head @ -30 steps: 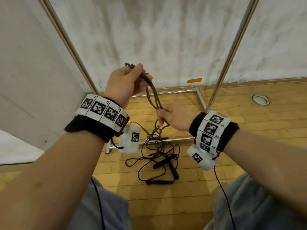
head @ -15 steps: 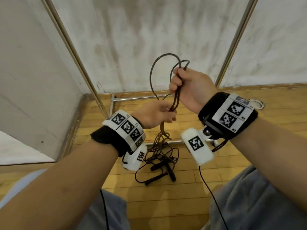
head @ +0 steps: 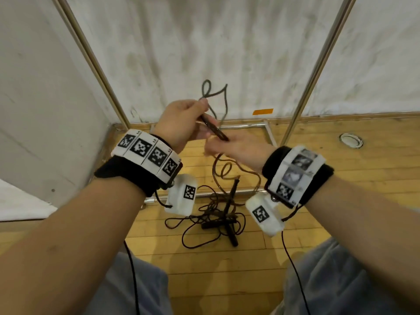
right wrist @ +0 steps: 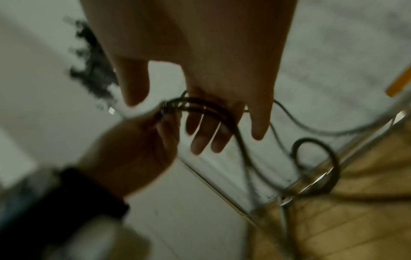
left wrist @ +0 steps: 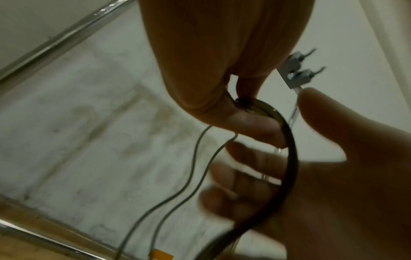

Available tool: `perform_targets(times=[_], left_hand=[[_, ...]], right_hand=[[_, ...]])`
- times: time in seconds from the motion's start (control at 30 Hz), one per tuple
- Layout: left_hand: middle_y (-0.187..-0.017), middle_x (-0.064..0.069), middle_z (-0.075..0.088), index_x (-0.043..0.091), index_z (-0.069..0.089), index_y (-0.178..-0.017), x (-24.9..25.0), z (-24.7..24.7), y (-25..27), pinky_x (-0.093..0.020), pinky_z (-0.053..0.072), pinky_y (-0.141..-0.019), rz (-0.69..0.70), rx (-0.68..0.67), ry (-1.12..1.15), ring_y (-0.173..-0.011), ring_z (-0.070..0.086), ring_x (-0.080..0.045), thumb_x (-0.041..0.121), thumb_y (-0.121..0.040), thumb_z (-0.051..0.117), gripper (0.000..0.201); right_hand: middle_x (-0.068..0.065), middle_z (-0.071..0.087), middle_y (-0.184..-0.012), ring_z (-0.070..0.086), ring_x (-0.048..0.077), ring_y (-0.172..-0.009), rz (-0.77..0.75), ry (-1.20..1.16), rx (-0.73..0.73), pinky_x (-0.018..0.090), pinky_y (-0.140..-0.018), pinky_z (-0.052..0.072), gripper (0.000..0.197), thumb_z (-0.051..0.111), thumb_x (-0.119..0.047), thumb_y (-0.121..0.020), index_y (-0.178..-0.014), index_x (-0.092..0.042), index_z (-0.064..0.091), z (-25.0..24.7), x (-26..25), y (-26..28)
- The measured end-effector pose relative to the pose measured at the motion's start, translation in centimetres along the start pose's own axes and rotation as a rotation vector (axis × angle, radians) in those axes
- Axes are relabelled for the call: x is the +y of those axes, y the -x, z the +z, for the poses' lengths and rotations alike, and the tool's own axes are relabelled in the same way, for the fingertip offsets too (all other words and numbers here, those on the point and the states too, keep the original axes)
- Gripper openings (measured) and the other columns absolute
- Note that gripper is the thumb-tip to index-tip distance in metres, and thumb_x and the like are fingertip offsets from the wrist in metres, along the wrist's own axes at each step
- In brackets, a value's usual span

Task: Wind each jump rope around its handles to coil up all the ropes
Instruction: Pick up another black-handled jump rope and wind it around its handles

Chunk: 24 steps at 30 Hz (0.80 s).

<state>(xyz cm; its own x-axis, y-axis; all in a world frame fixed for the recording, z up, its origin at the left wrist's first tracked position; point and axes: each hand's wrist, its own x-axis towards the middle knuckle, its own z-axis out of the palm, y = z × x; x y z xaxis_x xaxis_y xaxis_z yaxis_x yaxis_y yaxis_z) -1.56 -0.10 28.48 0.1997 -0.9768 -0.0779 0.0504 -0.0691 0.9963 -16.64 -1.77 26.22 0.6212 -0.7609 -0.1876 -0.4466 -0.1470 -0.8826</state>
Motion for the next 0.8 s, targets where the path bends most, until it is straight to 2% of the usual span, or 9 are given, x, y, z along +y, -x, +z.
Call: perform_targets(times=[0.07,0.1,0.17,0.27,0.37,0.47,0.57,0.7,0.8], left_hand=[[-0.059,-0.002,0.068,0.008,0.054,-0.086,0.1,-0.3,-0.3,-0.018,0.048,-0.043,0.020,0.061,-0.002,-0.043,0.058,-0.010,0.022,-0.100,0.049,0.020],[-0.058,-0.001,0.068,0.009,0.054,-0.087,0.0,-0.4,-0.4,-0.019,0.048,-0.043,0.032,0.091,-0.007,-0.044,0.058,-0.010,0.022,-0.100,0.048,0.019],[-0.058,0.001,0.068,0.010,0.054,-0.088,-0.2,-0.5,-0.7,-0.020,0.049,-0.045,0.049,0.167,-0.003,-0.047,0.060,-0.011,0.023,-0.100,0.048,0.018],[-0.064,-0.002,0.068,0.012,0.054,-0.088,-0.2,-0.7,-0.9,-0.023,0.050,-0.047,0.005,0.224,0.118,-0.053,0.065,-0.015,0.032,-0.100,0.048,0.024],[-0.078,-0.003,0.072,0.012,0.058,-0.095,-0.3,-0.5,-0.9,-0.029,0.054,-0.063,-0.133,0.063,0.091,-0.080,0.072,-0.023,0.049,-0.096,0.046,0.039],[-0.096,-0.002,0.073,0.014,0.061,-0.097,-0.9,-0.3,-0.1,-0.035,0.048,-0.082,-0.225,-0.191,0.001,-0.101,0.067,-0.023,0.041,-0.086,0.057,0.029],[-0.113,0.001,0.069,0.018,0.065,-0.104,-1.1,0.3,0.7,-0.039,0.042,-0.093,-0.252,-0.347,-0.051,-0.115,0.060,-0.019,0.037,-0.071,0.060,0.038],[-0.120,0.001,0.066,0.017,0.062,-0.117,-1.8,1.9,1.4,-0.043,0.040,-0.103,-0.213,-0.438,-0.355,-0.112,0.060,-0.014,0.030,-0.085,0.065,0.034],[-0.106,0.000,0.070,0.017,0.063,-0.103,-2.5,2.5,1.7,-0.043,0.045,-0.099,-0.174,-0.434,-0.381,-0.101,0.065,-0.014,0.022,-0.094,0.057,0.012]], right_hand=[[-0.001,0.067,-0.090,0.058,0.014,-0.081,-0.033,0.332,0.030,0.025,-0.067,0.039,0.023,0.052,-0.037,-0.092,-0.090,-0.018,0.066,1.0,0.6,-0.2],[0.000,0.067,-0.089,0.058,0.015,-0.080,-0.025,0.360,0.035,0.026,-0.065,0.039,0.025,0.047,-0.034,-0.095,-0.088,-0.017,0.064,1.1,0.8,-0.3],[-0.002,0.069,-0.084,0.063,0.017,-0.084,0.007,0.258,0.024,0.026,-0.072,0.042,0.033,0.040,-0.032,-0.099,-0.080,-0.017,0.063,0.9,0.9,-0.4],[0.001,0.065,-0.068,0.067,0.024,-0.084,-0.023,0.065,0.068,0.038,-0.088,0.049,0.041,0.037,-0.028,-0.100,-0.069,-0.014,0.058,0.0,0.2,-0.9],[-0.002,0.052,-0.056,0.063,0.025,-0.069,-0.064,-0.245,0.192,0.044,-0.086,0.051,0.037,0.038,-0.025,-0.100,-0.067,-0.014,0.051,-0.6,-0.6,-1.0],[-0.002,0.049,-0.054,0.054,0.024,-0.066,-0.093,-0.322,0.378,0.050,-0.082,0.050,0.038,0.040,-0.020,-0.098,-0.061,-0.015,0.049,-1.2,-0.9,-1.2],[0.000,0.052,-0.058,0.052,0.019,-0.065,-0.114,-0.287,0.499,0.041,-0.074,0.047,0.039,0.041,-0.023,-0.097,-0.060,-0.018,0.052,-1.6,-1.1,-0.9],[0.001,0.055,-0.061,0.051,0.013,-0.061,-0.122,-0.340,0.496,0.030,-0.067,0.044,0.038,0.039,-0.026,-0.099,-0.066,-0.018,0.055,-1.9,-1.2,-0.4],[0.001,0.054,-0.061,0.051,0.018,-0.066,-0.111,-0.378,0.485,0.035,-0.070,0.045,0.037,0.038,-0.026,-0.100,-0.069,-0.017,0.056,-2.0,-1.4,-0.3]])
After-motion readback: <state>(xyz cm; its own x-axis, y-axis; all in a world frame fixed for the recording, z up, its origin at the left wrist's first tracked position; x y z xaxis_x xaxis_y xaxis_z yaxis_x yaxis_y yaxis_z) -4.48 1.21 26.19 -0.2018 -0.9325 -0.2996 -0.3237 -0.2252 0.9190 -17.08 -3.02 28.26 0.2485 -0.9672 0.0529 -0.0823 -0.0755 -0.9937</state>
